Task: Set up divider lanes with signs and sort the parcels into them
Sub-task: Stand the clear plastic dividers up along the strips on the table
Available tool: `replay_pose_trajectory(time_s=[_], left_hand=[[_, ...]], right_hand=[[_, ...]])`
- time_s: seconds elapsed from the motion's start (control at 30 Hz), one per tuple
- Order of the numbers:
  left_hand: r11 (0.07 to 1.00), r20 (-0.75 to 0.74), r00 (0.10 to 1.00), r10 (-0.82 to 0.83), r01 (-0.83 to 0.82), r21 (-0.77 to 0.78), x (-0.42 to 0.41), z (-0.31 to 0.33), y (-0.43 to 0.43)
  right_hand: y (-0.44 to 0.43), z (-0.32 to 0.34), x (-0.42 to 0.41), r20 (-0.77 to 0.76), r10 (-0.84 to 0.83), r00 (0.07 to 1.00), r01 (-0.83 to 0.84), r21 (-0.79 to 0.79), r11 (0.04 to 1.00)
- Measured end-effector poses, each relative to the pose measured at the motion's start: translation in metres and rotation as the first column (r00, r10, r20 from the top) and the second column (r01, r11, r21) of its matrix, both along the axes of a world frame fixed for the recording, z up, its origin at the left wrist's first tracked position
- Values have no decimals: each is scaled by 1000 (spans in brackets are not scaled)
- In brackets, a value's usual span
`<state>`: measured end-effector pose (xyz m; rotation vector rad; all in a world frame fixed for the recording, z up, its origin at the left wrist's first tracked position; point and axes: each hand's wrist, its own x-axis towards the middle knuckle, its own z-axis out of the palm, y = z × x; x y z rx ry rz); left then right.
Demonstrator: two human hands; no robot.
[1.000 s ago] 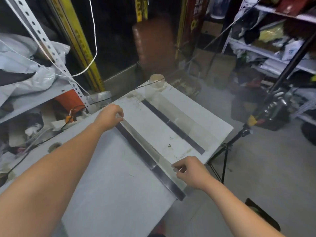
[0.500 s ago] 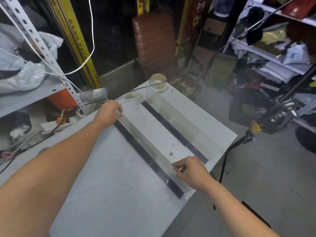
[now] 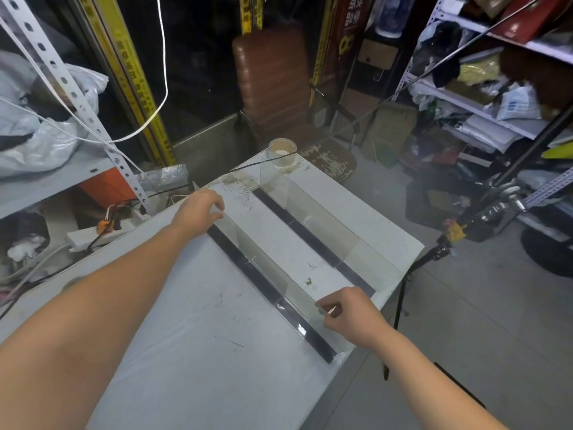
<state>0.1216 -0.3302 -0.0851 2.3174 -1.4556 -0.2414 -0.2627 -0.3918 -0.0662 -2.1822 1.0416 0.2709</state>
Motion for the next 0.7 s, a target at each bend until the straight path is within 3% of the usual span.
replay_pose_trajectory(time_s=[0.23, 0.47, 0.57, 0.7], left_hand=[[999, 57, 997, 43, -45, 24, -10, 2, 9], [984, 177, 971, 159, -170, 49, -26, 32, 50], [958, 151, 968, 202, -227, 174, -34, 41, 64], [878, 198, 927, 319, -368, 308, -56, 66, 124]], right_hand=[[6, 12, -3, -39, 21, 999, -21, -6, 1000], [15, 32, 6, -52, 108, 993, -115, -154, 981], [16, 39, 16, 3, 107, 994, -103, -237, 966], [42, 57, 29, 36, 256, 966, -234, -299, 925]])
